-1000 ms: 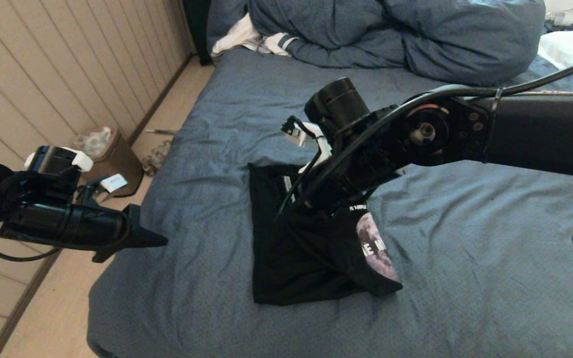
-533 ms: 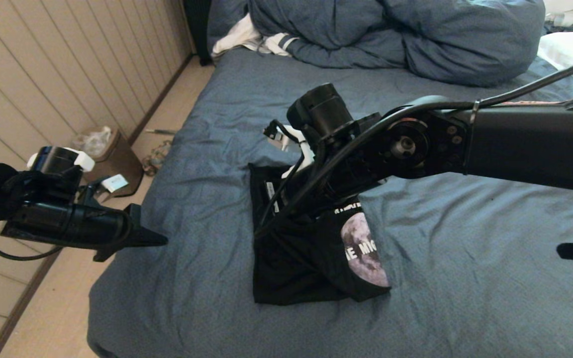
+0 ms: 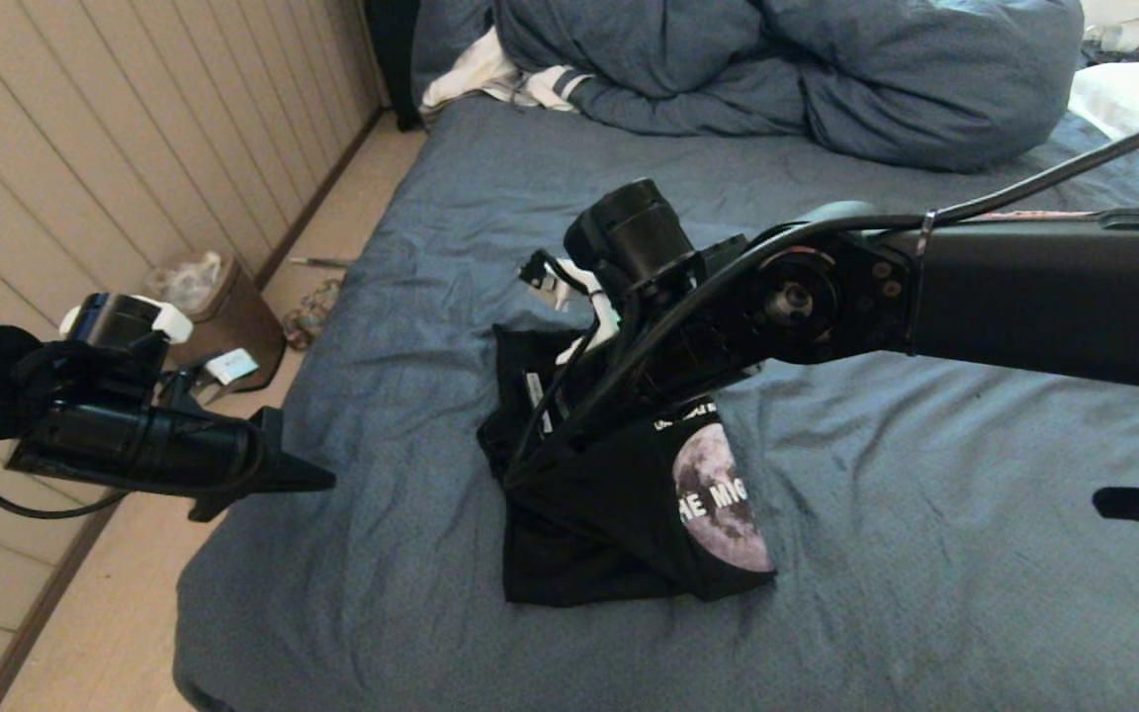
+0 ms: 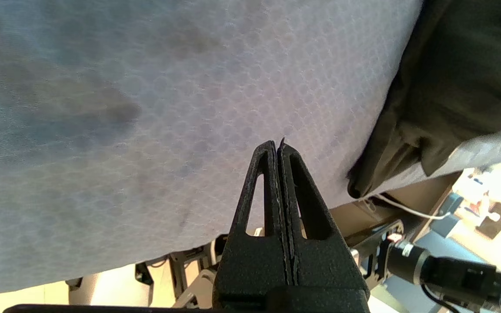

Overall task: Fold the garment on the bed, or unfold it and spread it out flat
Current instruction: Fold the black T-shirt

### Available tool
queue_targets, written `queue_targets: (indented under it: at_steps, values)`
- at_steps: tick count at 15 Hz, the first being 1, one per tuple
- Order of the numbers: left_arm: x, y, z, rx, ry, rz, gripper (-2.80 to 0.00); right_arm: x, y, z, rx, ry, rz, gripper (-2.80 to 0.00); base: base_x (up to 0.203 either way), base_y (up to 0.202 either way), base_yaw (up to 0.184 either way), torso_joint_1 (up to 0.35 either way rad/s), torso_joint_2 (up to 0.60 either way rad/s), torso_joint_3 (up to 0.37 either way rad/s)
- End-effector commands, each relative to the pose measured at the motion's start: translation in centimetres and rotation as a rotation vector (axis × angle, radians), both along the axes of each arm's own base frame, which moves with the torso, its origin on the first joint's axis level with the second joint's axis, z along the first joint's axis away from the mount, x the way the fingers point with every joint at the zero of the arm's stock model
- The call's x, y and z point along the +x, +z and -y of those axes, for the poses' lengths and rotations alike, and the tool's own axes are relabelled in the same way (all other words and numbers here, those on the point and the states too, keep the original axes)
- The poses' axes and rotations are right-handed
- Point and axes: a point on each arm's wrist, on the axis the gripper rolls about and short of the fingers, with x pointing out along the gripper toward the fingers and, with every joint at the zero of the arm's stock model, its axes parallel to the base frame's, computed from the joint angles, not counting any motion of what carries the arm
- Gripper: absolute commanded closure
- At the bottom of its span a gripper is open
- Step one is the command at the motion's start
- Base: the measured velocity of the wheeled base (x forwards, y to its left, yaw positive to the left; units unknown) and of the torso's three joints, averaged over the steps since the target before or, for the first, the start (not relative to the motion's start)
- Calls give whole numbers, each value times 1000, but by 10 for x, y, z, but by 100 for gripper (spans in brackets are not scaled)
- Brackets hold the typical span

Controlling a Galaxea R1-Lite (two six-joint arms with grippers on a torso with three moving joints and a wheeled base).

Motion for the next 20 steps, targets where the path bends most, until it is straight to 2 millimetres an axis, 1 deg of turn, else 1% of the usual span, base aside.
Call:
queue_targets:
  at_steps: [1,5,6,7,9,10,11,12,13,16,17,18,20]
  values:
    - [0,-1,0,-4,-1,-5,0,-1,4,1,7,-1,5,-280,0,0,0,0,0,0]
    - [-1,-2,0,-4,-1,-10,0,-10,27,17,41,-16,44,-280,0,0,0,0,0,0]
    - [-1,-2,0,-4,-1,-10,0,-12,34,24,46,-38,57,0,0,0,0,0,0,0]
    - [-1,-2,0,-4,-1,-10,0,-9,37,36,30,-101,76,0,0,0,0,0,0,0]
    - [-2,-1,0,-4,-1,-10,0,-7,37,42,19,-133,86,0,0,0,0,0,0,0]
    - [-2,-1,0,-4,-1,-10,0,-3,36,57,-3,-183,85,0,0,0,0,0,0,0]
    - [-2,-2,0,-4,-1,-11,0,1,33,67,-19,-218,79,0,0,0,0,0,0,0]
    - [-2,-1,0,-4,-1,-10,0,6,29,74,-35,-244,70,0,0,0,0,0,0,0]
    - [-2,-1,0,-4,-1,-10,0,6,28,74,-36,-246,69,0,0,0,0,0,0,0]
    - [-2,-3,0,-5,-1,-14,0,20,4,87,-85,-301,23,0,0,0,0,0,0,0]
    - [-2,-3,0,-5,-1,-14,0,24,-6,88,-99,-309,8,0,0,0,0,0,0,0]
    - [-2,-3,0,-5,-1,-14,0,26,-8,88,-99,-313,8,0,0,0,0,0,0,0]
    - [-2,-3,0,-5,-1,-14,0,32,-23,88,-108,-322,0,0,0,0,0,0,0,0]
